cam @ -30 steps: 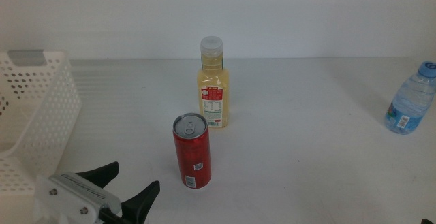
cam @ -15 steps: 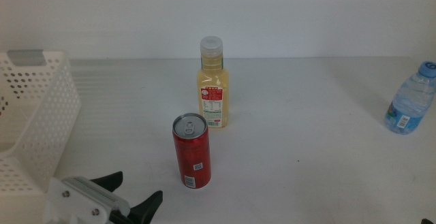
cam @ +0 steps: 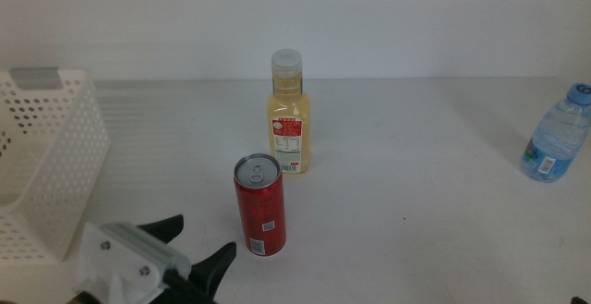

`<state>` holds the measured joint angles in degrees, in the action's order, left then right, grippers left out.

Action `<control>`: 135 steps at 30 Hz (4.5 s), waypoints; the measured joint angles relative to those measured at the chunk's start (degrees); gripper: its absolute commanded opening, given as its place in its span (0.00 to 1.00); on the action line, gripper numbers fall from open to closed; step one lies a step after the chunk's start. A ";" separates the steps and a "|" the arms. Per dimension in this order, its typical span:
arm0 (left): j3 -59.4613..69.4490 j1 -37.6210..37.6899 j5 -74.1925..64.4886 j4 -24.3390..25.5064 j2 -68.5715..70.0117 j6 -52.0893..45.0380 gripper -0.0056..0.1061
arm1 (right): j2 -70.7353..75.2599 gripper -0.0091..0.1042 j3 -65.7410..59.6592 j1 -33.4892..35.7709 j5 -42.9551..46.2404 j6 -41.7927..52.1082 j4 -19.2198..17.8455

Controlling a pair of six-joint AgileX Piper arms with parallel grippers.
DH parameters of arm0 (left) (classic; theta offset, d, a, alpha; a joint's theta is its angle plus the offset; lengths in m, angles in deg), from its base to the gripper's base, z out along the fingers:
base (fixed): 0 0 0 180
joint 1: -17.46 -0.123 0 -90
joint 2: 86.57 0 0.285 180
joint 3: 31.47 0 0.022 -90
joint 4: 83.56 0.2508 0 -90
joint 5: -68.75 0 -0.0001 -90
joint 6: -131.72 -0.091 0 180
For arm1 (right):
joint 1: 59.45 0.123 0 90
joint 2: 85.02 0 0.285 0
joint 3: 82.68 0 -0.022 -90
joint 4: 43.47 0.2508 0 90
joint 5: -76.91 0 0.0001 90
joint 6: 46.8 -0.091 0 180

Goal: Use arms to grab the bottles and put them into the dustbin to the left of the table.

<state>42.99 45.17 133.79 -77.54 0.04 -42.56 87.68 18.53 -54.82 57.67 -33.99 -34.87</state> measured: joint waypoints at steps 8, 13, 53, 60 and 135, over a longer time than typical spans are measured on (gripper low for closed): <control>-6.01 0.00 0.06 1.64 -4.05 0.88 0.86 | 0.00 0.76 0.00 0.00 0.00 0.00 0.00; -9.43 0.00 0.06 3.41 -6.91 1.17 0.86 | 0.00 0.76 0.00 0.00 0.00 0.00 0.00; -24.48 0.05 0.06 7.99 -21.65 3.88 0.56 | 0.00 0.76 0.00 0.00 0.00 0.00 0.00; -24.48 0.05 0.05 8.96 -21.65 3.83 0.03 | 0.00 0.76 0.00 0.00 0.00 0.00 0.00; -46.36 -1.50 -89.54 -7.51 12.17 -8.95 0.01 | 0.00 0.76 0.00 0.00 0.00 0.00 0.00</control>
<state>-3.37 43.68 44.25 -85.05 12.22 -51.51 87.68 18.53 -54.82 57.67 -33.99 -34.87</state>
